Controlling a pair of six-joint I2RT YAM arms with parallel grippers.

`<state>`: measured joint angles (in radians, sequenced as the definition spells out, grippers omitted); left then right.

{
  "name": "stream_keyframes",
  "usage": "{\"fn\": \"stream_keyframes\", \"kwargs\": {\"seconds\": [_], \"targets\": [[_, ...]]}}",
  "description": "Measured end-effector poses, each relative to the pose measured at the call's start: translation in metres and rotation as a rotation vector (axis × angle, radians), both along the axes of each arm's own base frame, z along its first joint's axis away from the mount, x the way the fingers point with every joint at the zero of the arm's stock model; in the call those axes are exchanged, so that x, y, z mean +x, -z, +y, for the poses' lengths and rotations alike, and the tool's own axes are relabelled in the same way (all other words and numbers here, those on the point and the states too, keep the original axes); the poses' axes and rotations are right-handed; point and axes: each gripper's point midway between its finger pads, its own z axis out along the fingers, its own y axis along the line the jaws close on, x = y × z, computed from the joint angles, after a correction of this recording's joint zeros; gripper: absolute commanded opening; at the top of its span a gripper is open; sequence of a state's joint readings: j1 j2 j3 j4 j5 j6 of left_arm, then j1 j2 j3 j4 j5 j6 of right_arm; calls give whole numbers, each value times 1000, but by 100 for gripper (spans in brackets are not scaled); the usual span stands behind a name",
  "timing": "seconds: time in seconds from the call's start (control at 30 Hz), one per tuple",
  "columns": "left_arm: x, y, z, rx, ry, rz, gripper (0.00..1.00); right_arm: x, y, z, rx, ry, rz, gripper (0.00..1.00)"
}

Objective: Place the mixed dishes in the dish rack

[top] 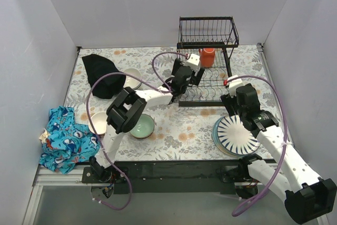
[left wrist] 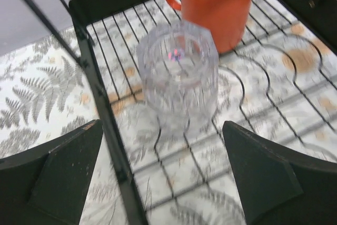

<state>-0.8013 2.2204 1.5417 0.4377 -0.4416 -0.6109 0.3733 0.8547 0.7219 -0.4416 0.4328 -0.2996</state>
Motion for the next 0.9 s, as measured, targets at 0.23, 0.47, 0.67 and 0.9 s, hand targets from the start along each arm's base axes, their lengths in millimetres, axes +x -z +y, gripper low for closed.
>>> {"fn": "stream_keyframes", "kwargs": {"seconds": [0.23, 0.47, 0.67, 0.9], "targets": [[-90, -23, 39, 5, 191, 132, 75, 12, 12, 24, 13, -133, 50, 63], [-156, -101, 79, -111, 292, 105, 0, 46, 17, 80, 78, -386, 119, 1], [-127, -137, 154, -116, 103, 37, 0, 120, 26, 126, 76, -513, 152, 1], [-85, -115, 251, -51, -196, 108, 0, 171, 48, 155, 29, -644, 87, 1]]}}
